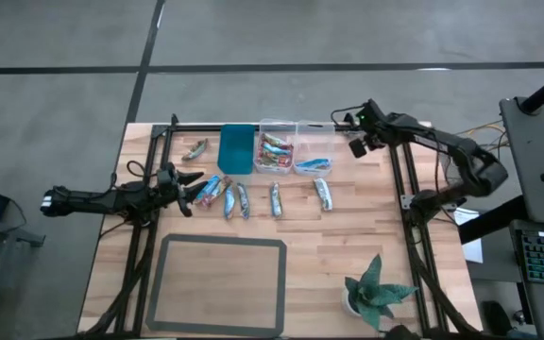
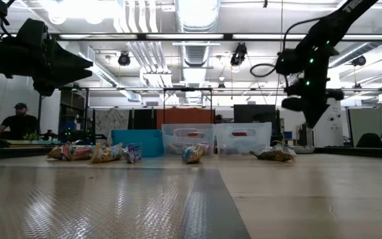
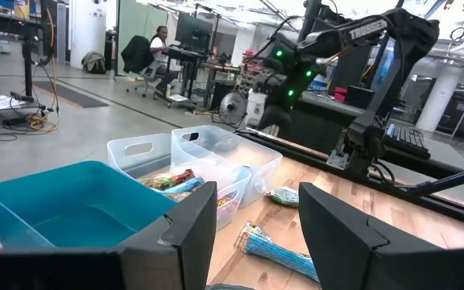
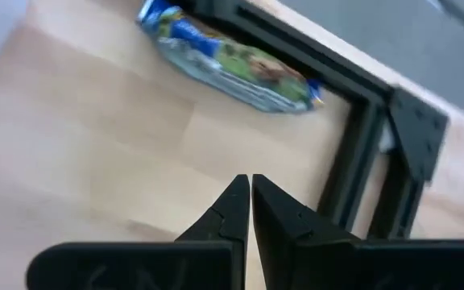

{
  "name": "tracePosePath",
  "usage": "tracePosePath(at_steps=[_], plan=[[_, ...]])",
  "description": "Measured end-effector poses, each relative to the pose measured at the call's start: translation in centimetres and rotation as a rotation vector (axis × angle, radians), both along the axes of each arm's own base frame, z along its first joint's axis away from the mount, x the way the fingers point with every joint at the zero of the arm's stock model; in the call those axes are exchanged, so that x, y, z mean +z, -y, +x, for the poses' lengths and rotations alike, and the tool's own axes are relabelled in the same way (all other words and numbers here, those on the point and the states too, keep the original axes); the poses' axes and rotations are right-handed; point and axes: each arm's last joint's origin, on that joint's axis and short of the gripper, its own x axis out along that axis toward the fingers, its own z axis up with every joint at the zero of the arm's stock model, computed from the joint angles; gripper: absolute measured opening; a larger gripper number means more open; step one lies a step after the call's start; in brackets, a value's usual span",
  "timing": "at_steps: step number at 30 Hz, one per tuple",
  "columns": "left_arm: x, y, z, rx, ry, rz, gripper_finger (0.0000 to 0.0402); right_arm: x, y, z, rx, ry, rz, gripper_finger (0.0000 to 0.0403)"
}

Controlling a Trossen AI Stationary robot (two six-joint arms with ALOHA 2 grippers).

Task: Pick and place Granola Bars by type
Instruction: Put the top blue granola bar into the right transparent bin

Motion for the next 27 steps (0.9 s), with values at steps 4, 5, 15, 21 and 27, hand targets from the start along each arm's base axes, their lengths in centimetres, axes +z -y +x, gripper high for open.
tracePosePath(at_steps=[4,5,15,21,27], plan=[[0.0,0.0,0.0,0.000,0.000,0.000,0.0158,1.3,-1.0,-0.5,-0.174,0.145,0.002,0.0009],[0.0,0.0,0.0,0.000,0.000,0.000,0.0158,1.6,-1.1,-0.6,-0.204,0.186,0.006,0.0009],[0.0,0.0,0.0,0.000,0.000,0.000,0.0158,4.4,-2.2,-0.9,-0.304,0.476,0.019,0.0054],[0.0,0.0,0.0,0.000,0.000,0.000,0.0158,6.2,-2.2,-0.8,-0.382,0.564,-0.019,0.0133],[0.0,0.0,0.0,0.000,0.000,0.000,0.0158,6.9,-1.9,-0.7,-0.731,0.763,-0.019,0.0191]])
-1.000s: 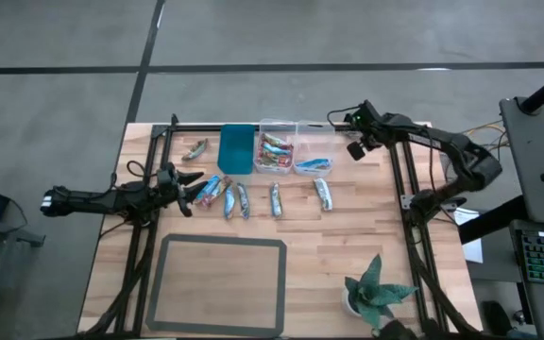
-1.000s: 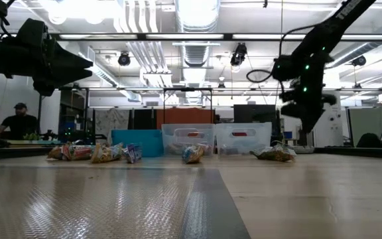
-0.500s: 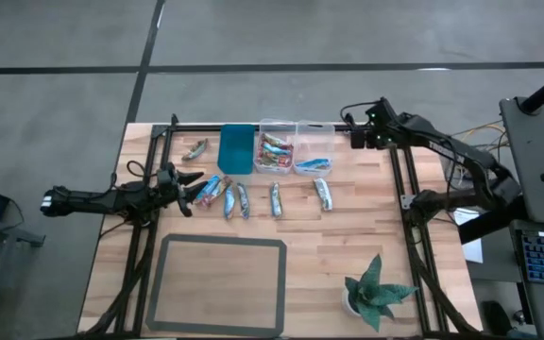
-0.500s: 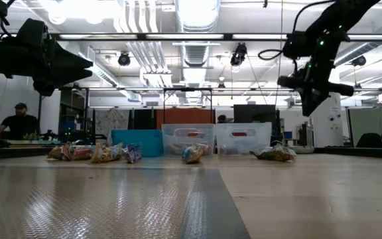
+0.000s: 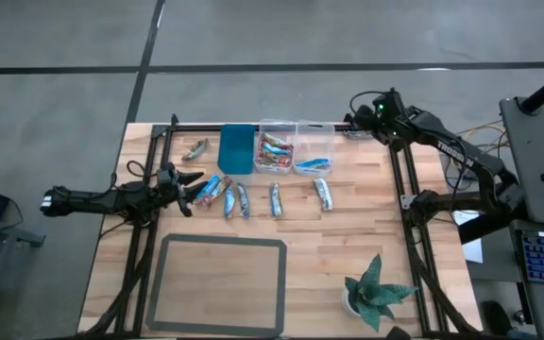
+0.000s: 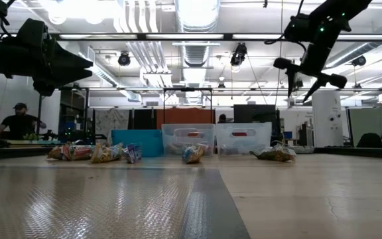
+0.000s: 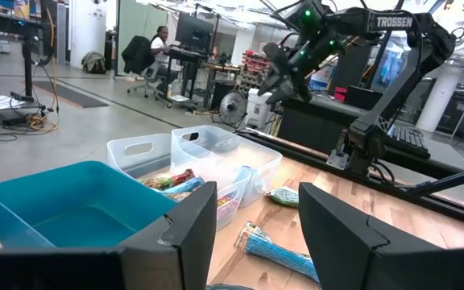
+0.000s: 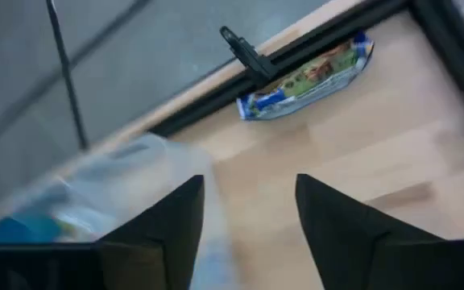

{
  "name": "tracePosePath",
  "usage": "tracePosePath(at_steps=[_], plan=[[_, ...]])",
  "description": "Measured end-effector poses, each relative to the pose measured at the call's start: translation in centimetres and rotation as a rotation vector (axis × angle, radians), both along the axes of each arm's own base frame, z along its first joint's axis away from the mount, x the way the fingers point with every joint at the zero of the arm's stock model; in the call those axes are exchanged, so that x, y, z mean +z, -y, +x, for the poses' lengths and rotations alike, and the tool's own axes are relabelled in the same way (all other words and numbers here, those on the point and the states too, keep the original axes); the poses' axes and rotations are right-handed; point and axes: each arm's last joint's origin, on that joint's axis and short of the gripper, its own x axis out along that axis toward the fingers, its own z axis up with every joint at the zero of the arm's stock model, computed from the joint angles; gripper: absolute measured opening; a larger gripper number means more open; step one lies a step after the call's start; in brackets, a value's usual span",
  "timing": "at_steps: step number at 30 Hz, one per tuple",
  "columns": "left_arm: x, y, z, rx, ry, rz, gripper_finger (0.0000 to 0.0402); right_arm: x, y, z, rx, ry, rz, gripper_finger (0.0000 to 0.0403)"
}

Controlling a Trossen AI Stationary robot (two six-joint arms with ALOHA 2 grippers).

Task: Pick and place Granola Bars by type
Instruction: Put the top blue granola bar into the right transparent bin

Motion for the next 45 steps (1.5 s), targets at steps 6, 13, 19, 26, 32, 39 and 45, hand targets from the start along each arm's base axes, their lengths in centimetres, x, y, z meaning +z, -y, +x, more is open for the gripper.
tracePosePath(at_steps=[6,13,19,26,32,39,45], plan=[[0.0,0.0,0.0,0.000,0.000,0.000,0.0158,1.0,-0.2,-0.2,-0.166,0.132,0.003,0.0206],[0.0,0.0,0.0,0.000,0.000,0.000,0.0158,1.8,-0.4,-1.0,-0.511,0.253,-0.055,0.0204],[0.0,0.0,0.0,0.000,0.000,0.000,0.0159,1.4,0.5,-0.5,-0.607,0.325,-0.055,0.0204],[0.0,0.0,0.0,0.000,0.000,0.000,0.0159,0.7,1.9,0.2,-0.626,0.336,-0.031,0.0229],[0.0,0.0,0.0,0.000,0.000,0.000,0.0159,0.2,2.5,-0.4,-0.740,0.372,0.010,0.0284],[0.0,0.0,0.0,0.000,0.000,0.000,0.0159,-0.2,3.6,-1.2,-0.791,0.359,0.013,0.0304],[0.0,0.0,0.0,0.000,0.000,0.000,0.0159,-0.2,4.5,-2.8,-0.865,0.361,-0.010,0.0298]])
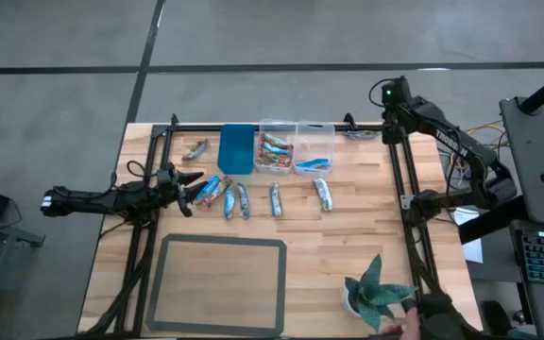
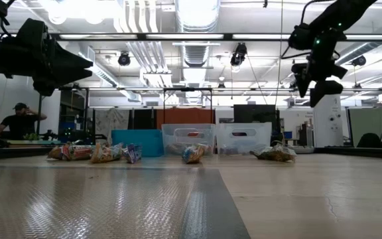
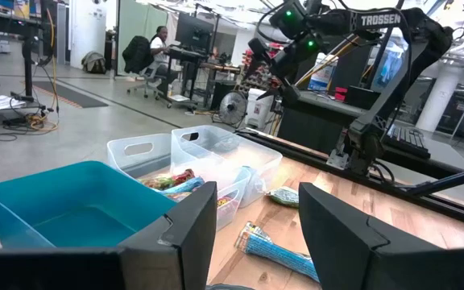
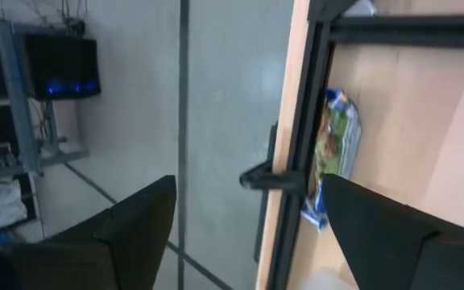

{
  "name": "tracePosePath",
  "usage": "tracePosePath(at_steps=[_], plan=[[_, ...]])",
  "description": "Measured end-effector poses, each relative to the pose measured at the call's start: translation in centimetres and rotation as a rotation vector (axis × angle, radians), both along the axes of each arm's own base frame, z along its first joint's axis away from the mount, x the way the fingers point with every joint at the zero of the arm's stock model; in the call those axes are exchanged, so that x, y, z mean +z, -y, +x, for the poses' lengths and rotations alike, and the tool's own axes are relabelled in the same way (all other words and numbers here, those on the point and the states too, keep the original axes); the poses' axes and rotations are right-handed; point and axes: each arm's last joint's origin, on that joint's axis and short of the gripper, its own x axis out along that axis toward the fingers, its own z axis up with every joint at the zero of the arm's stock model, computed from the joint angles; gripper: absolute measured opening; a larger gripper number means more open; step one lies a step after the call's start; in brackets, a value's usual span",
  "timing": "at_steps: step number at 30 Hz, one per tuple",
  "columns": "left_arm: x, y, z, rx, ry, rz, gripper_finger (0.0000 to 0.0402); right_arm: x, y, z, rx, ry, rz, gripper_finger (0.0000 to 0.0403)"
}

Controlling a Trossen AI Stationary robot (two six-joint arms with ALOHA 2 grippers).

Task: Pick and place Granola Bars by type
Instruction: Put the top blue granola bar into the right transparent bin

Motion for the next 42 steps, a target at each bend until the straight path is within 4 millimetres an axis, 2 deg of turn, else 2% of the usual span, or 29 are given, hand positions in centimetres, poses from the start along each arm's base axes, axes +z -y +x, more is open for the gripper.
tracePosePath(at_steps=[7,10,14,21,33,42], plan=[[0.0,0.0,0.0,0.000,0.000,0.000,0.0159,-0.2,0.6,-1.5,-0.022,-0.040,0.007,0.0289],[0.0,0.0,0.0,0.000,0.000,0.000,0.0159,-0.8,1.0,-1.2,-0.003,-0.024,0.032,0.0288],[0.0,0.0,0.0,0.000,0.000,0.000,0.0159,-2.2,2.3,-0.7,0.131,0.057,0.090,0.0292],[0.0,0.0,0.0,0.000,0.000,0.000,0.0159,-3.2,4.0,0.1,0.187,0.147,0.055,0.0302],[0.0,0.0,0.0,0.000,0.001,0.000,0.0159,-4.0,2.3,-0.8,0.118,0.062,0.231,0.0301],[0.0,0.0,0.0,0.000,0.000,0.000,0.0159,-5.3,1.7,-1.0,0.148,0.024,0.273,0.0292]])
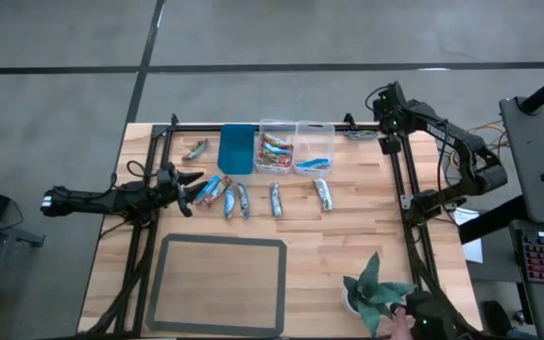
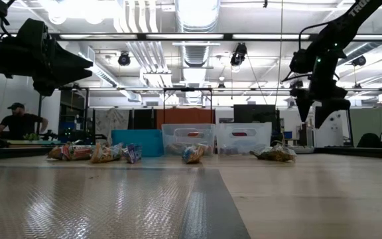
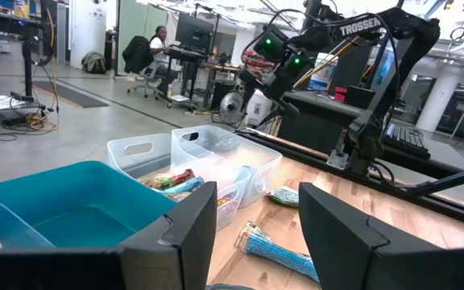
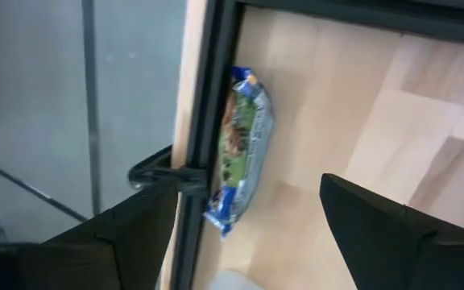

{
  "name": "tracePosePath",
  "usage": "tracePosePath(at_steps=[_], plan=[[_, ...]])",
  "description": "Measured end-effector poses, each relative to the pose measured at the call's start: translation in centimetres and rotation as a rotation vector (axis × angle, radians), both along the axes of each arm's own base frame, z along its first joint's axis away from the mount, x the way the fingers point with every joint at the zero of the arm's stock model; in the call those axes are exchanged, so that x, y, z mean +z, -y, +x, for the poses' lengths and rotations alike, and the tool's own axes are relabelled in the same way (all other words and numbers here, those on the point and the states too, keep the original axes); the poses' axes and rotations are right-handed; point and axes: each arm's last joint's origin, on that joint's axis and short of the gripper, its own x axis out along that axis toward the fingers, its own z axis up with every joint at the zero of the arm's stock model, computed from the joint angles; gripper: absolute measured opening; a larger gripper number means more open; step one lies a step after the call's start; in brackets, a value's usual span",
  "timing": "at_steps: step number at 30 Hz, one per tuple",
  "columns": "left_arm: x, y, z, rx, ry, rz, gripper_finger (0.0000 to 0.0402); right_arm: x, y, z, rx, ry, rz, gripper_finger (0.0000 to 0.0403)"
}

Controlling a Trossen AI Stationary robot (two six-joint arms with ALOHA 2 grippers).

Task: Pick and place Granola Bars by type
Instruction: Put the top blue granola bar into the right transparent bin

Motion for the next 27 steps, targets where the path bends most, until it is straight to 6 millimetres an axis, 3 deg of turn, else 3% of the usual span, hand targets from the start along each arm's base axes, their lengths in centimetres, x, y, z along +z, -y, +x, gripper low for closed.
tracePosePath(at_steps=[16,27], plan=[[0.0,0.0,0.0,0.000,0.001,0.000,0.0159,-3.0,-0.3,-0.1,0.061,0.025,-0.067,0.0287],[0.0,0.0,0.0,0.000,0.000,0.000,0.0158,-3.4,-0.4,-0.4,0.145,-0.013,-0.111,0.0285]])
